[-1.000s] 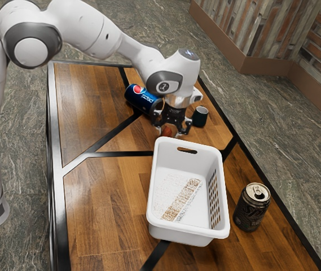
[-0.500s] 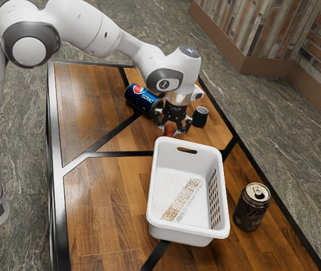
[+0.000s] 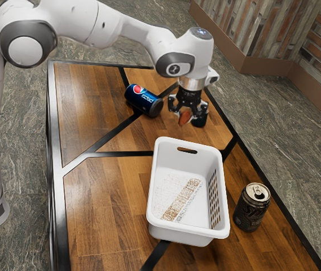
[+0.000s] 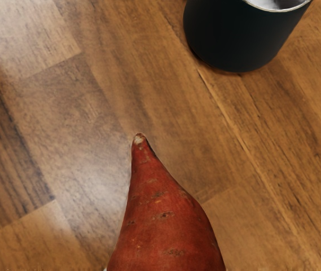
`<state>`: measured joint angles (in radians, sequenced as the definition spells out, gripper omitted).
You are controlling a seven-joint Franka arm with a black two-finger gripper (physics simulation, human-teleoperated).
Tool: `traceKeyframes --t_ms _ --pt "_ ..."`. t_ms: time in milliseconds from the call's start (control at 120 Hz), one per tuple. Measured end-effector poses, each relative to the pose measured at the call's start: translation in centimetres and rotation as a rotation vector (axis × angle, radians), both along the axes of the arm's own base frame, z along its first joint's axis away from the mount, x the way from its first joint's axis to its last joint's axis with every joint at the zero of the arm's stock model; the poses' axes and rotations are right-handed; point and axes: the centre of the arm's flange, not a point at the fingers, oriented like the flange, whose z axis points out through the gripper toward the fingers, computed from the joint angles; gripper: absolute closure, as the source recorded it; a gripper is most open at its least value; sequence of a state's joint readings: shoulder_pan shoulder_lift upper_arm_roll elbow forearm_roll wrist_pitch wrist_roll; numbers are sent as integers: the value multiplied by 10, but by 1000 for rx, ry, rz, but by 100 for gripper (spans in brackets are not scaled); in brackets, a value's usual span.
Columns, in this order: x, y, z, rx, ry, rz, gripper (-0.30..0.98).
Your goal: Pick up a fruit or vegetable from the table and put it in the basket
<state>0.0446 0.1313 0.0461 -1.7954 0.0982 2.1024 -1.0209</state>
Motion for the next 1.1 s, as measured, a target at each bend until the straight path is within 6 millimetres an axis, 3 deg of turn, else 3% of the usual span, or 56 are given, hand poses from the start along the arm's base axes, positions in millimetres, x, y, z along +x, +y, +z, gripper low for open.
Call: traceKeyframes --t_ms 192,358,600,733,1100 --pt "2 -21 35 3 -18 -25 55" --pt "-6 -45 55 -3 -17 -50 55" --pt "-9 -94 54 -23 3 -104 55" --pt "-13 -131 54 -35 7 -146 55" --pt "-37 -217 45 -54 64 -208 56"
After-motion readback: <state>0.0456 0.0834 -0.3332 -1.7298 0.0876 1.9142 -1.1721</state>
